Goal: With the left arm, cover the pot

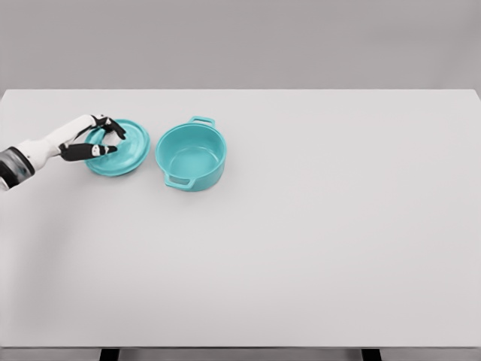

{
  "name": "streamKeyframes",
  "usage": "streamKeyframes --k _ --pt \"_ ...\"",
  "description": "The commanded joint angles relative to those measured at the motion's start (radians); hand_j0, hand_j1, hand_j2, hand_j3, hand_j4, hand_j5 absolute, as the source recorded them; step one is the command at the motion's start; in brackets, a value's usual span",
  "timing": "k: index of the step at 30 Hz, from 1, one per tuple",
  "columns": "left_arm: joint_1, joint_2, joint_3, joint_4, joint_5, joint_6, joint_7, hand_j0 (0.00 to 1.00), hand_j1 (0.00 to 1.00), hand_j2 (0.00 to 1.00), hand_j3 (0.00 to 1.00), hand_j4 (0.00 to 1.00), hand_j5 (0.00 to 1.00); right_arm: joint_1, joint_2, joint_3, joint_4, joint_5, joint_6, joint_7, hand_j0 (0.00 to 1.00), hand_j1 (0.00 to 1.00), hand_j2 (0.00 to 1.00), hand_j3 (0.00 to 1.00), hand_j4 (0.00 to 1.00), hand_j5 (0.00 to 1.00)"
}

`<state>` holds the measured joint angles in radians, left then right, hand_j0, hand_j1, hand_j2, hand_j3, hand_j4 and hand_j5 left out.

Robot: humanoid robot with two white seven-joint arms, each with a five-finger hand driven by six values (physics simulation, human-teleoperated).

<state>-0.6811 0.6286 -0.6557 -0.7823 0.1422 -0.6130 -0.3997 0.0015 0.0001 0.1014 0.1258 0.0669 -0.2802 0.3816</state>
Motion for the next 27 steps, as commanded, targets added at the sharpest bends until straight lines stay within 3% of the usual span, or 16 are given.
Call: streamKeyframes --k 1,27 --pt "-0.002 0.003 0.002 -0.031 0.008 0.002 -0.001 0.45 0.45 0.45 0.45 0.45 0.45 0.0 0.0 0.0 0.0 0.002 0.0 0.0 1.0 1.0 1.0 1.0 1.0 1.0" --pt "-0.031 0.006 0.001 -0.106 0.013 0.002 -0.002 0.46 0.46 0.46 0.46 0.46 0.46 0.0 0.0 0.0 0.0 0.001 0.0 0.0 1.0 1.0 1.0 1.0 1.0 1.0"
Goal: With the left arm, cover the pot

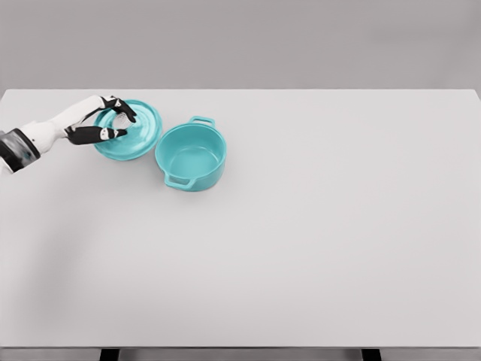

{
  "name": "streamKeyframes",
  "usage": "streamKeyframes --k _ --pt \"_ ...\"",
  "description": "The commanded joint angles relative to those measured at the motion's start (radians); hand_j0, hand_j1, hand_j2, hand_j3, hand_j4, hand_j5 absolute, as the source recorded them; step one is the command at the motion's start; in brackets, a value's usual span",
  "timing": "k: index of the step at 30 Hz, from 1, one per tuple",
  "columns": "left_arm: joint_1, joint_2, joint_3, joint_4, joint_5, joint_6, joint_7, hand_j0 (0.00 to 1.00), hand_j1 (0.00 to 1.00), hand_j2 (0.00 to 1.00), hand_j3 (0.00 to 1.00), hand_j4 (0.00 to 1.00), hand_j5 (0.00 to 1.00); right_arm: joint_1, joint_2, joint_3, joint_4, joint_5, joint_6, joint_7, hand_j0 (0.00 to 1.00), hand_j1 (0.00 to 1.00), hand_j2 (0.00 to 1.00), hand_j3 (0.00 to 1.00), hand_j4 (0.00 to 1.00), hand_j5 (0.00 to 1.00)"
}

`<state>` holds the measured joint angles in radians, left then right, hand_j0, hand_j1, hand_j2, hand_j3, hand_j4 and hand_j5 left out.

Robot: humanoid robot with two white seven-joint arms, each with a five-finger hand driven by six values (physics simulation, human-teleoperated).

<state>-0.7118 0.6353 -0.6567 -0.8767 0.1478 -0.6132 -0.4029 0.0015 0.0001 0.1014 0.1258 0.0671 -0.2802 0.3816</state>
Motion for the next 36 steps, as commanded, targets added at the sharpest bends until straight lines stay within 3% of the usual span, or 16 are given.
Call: streamKeyframes --k 1,6,16,25,36 --pt "0.0 -0.002 0.002 -0.018 0.006 0.002 0.001 0.46 0.46 0.46 0.46 0.46 0.46 0.0 0.0 0.0 0.0 0.0 0.0 0.0 1.0 1.0 1.0 1.0 1.0 1.0" --pt "0.002 -0.003 -0.02 -0.061 0.004 0.002 0.001 0.46 0.46 0.46 0.46 0.46 0.46 0.0 0.0 0.0 0.0 0.002 0.0 0.0 1.0 1.0 1.0 1.0 1.0 1.0" --pt "-0.003 -0.032 -0.077 -0.071 -0.001 0.002 0.003 0.46 0.46 0.46 0.46 0.46 0.46 0.0 0.0 0.0 0.0 0.0 0.0 0.0 1.0 1.0 1.0 1.0 1.0 1.0" --pt "0.0 -0.04 -0.069 -0.143 -0.002 0.002 0.006 0.45 0.45 0.45 0.45 0.45 0.45 0.0 0.0 0.0 0.0 0.0 0.0 0.0 1.0 1.0 1.0 1.0 1.0 1.0" --pt "0.008 -0.052 -0.058 -0.143 -0.008 0.002 0.016 0.45 0.45 0.45 0.45 0.45 0.45 0.0 0.0 0.0 0.0 0.002 0.0 0.0 1.0 1.0 1.0 1.0 1.0 1.0"
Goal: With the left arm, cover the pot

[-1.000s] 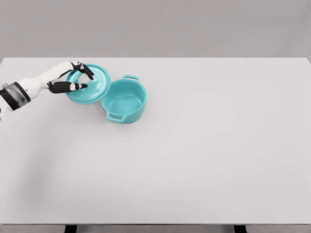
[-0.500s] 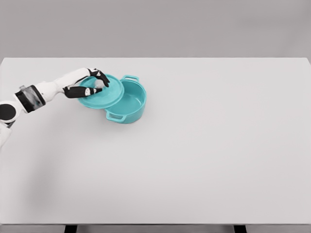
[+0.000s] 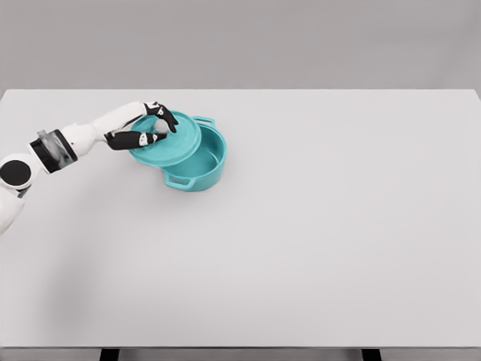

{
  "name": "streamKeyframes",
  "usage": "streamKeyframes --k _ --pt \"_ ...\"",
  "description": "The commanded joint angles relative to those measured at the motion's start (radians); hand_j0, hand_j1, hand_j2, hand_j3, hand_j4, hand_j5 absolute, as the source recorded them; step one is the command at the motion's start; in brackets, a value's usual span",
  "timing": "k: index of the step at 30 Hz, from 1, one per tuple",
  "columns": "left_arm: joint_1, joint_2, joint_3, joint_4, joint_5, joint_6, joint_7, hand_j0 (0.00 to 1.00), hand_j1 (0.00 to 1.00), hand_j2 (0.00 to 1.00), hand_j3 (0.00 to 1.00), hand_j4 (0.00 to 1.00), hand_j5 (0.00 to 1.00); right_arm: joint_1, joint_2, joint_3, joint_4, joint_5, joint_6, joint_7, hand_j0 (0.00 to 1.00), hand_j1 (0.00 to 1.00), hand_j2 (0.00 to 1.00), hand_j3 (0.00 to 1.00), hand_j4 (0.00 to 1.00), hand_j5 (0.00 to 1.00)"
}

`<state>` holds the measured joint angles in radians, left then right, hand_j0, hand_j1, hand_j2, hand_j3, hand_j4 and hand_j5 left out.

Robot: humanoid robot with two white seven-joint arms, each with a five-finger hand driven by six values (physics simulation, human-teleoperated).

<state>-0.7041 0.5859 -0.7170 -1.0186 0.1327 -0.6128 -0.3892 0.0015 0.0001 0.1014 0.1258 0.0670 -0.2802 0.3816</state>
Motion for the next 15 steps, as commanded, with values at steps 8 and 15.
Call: streamKeyframes --k 8,15 --pt "0.002 -0.058 0.008 0.012 -0.028 0.002 0.003 0.45 0.45 0.45 0.45 0.45 0.45 0.0 0.0 0.0 0.0 0.001 0.0 0.0 1.0 1.0 1.0 1.0 1.0 1.0" --pt "0.009 -0.078 0.041 0.011 -0.056 0.002 0.003 0.45 0.45 0.45 0.45 0.45 0.45 0.0 0.0 0.0 0.0 0.001 0.0 0.0 1.0 1.0 1.0 1.0 1.0 1.0"
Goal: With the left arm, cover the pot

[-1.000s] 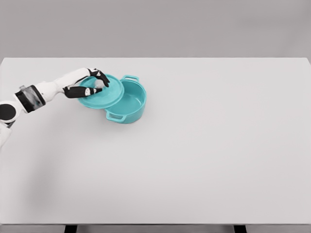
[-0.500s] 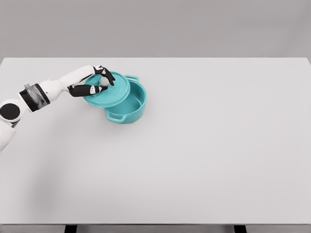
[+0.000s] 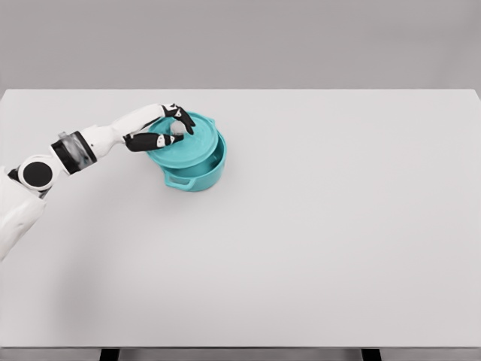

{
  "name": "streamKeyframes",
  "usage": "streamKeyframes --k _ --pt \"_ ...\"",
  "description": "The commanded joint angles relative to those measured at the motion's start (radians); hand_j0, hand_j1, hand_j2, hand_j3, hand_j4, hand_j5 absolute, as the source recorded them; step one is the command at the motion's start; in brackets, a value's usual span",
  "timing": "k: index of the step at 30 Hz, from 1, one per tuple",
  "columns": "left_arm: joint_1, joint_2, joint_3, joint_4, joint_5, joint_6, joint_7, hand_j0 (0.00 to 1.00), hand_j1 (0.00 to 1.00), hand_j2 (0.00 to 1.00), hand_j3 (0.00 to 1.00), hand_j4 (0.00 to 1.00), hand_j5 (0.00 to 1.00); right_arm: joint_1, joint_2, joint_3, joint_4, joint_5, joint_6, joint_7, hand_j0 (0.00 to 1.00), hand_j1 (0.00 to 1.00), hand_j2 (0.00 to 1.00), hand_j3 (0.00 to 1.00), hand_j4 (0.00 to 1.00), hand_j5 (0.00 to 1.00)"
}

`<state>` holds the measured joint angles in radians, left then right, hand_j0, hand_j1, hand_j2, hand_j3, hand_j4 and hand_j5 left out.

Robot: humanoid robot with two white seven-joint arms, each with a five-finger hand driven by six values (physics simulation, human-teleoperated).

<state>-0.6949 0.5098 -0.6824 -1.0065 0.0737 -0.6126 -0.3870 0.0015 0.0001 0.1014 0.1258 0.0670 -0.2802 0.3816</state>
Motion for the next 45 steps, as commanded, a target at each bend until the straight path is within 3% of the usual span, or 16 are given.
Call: streamKeyframes --k 1,45 --pt "0.0 -0.005 0.006 -0.001 0.003 0.002 0.0 0.45 0.45 0.45 0.45 0.45 0.45 0.0 0.0 0.0 0.0 0.0 0.0 0.0 1.0 1.0 1.0 1.0 1.0 1.0" --pt "0.04 -0.031 0.009 -0.009 0.005 0.002 0.002 0.45 0.45 0.45 0.45 0.45 0.45 0.0 0.0 0.0 0.0 0.0 0.0 0.0 1.0 1.0 1.0 1.0 1.0 1.0"
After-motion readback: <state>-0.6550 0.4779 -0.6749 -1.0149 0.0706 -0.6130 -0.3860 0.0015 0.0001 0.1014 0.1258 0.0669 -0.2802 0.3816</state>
